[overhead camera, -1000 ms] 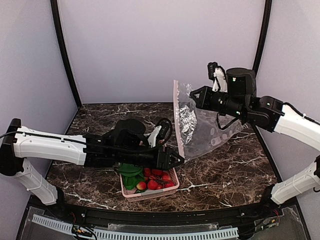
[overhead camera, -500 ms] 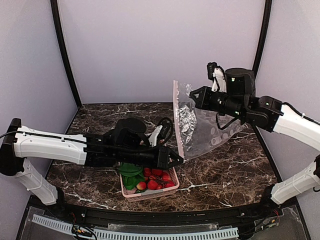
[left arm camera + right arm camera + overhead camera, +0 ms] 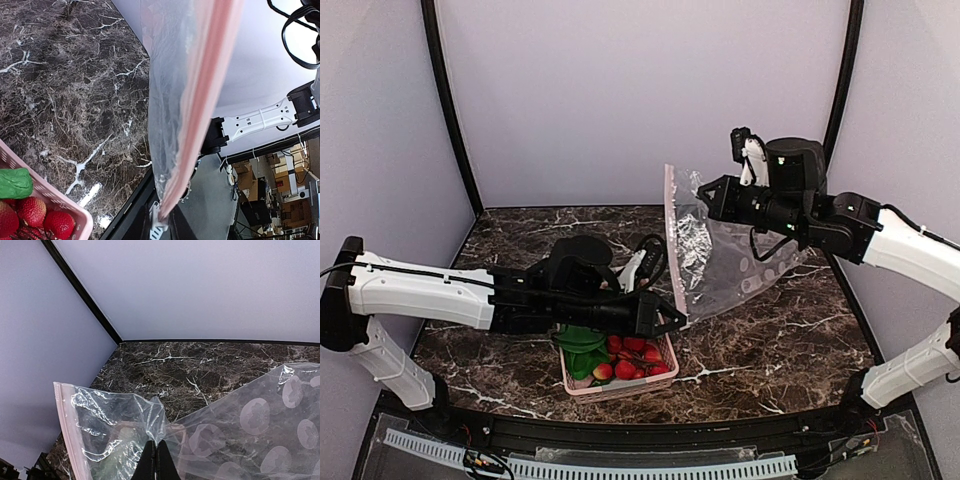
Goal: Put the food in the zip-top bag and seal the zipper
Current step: Pass from the right arm to the left
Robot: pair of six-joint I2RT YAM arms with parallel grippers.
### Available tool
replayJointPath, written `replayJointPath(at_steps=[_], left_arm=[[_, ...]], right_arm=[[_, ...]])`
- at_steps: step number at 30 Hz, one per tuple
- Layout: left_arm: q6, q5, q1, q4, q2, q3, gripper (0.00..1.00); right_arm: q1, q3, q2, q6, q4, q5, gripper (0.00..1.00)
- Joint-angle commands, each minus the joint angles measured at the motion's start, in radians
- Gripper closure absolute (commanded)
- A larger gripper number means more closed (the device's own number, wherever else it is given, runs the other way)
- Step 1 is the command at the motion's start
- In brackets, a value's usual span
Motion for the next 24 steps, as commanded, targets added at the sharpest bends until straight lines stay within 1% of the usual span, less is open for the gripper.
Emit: replayJointPath(at_steps=[1,6,7,9,12,15,16,18,20,24], left_arm=[[-0.006,0.006,-0.008,0.019,-0.003,0.009,0.88],[-0.015,0.001,-0.008,0.025,-0.008,0.008,0.93],[-0.019,0.001,-0.008,0.028,-0.009,0.007,0.95],[-0.026,0.000,-0.008,0.037,-0.015,0.004,0.97],[-0.036,-0.005,-0.008,0.049,-0.024,0.001,0.99],[-0.046,-0.005,-0.008,0.057,-0.034,-0.004,0.99],[-0.049,-0.004,-0.008,0.059,-0.035,-0.005,0.99],[-0.053,-0.007,-0.008,0.061,-0.040,-0.007,0.99],[-0.057,-0.008,-0.008,0.062,-0.043,-0.008,0.99],[-0.061,-0.014,-0.003,0.050,-0.053,-0.008,0.99]], right_arm=[[0.009,0.012,0.007,-0.007,0.000,0.008,1.00],[0.009,-0.009,-0.002,-0.020,-0.003,0.011,1.00],[0.009,-0.017,-0.006,-0.023,-0.004,0.011,0.94],[0.009,-0.032,-0.016,-0.037,-0.013,0.008,0.78],[0.008,-0.060,-0.035,-0.061,-0.045,0.015,0.48],[0.006,-0.085,-0.063,-0.091,-0.083,0.024,0.32],[0.006,-0.095,-0.075,-0.100,-0.095,0.026,0.27],[0.006,-0.120,-0.106,-0.125,-0.109,0.021,0.22],[0.007,-0.157,-0.145,-0.155,-0.106,-0.007,0.19],[0.012,-0.264,-0.251,-0.255,-0.032,-0.147,0.23]])
